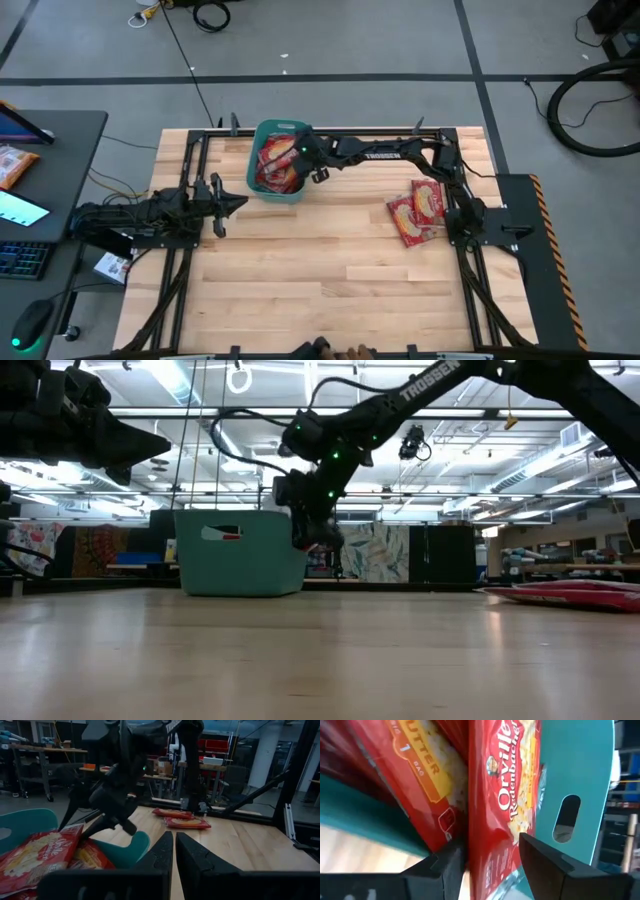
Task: Sort popcorn bags into baskets
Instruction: Put the red popcorn bag into the green bin
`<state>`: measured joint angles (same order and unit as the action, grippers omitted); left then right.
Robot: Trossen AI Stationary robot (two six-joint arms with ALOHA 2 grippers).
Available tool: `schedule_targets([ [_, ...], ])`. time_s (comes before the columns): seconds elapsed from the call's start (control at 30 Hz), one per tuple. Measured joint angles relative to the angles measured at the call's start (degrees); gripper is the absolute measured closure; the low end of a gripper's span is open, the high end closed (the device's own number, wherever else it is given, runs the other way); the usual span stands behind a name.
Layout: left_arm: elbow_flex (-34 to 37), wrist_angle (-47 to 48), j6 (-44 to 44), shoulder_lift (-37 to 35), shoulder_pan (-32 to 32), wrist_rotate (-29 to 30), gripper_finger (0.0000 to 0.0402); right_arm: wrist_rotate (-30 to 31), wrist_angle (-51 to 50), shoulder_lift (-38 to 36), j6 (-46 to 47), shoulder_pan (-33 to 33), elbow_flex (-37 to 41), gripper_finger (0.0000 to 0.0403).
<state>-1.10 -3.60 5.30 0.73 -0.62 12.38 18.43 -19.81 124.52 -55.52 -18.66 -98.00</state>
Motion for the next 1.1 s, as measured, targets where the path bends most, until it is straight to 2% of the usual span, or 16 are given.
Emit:
schedule_targets([
  [0.2, 0.0, 0.1, -0.1, 0.0, 0.0, 0.0, 0.0377, 0.2, 5.7, 0.0, -2.7, -0.9, 2.4, 0.0241],
  [0.37, 0.0, 0.1, -0.1, 0.0, 0.0, 0.0, 0.0377, -0.4, 5.5, 0.0, -4.1, -1.3, 2.4, 0.0317],
  [0.5, 0.0, 0.1, 0.0, 0.0, 0.0, 0.0, 0.0377, 1.8, 6.5, 0.0, -4.5, -1.1, 2.3, 0.0378],
  [0.83, 0.0, 0.4, 0.3, 0.0, 0.0, 0.0, 0.0377, 13.0, 13.0, -0.5, -18.5, 3.7, 2.4, 0.0368],
  [1.1, 0.0, 0.7, 0.6, 0.0, 0.0, -0.1, 0.0377, 15.1, 13.0, -2.8, -25.8, 5.8, 1.6, 0.0373],
])
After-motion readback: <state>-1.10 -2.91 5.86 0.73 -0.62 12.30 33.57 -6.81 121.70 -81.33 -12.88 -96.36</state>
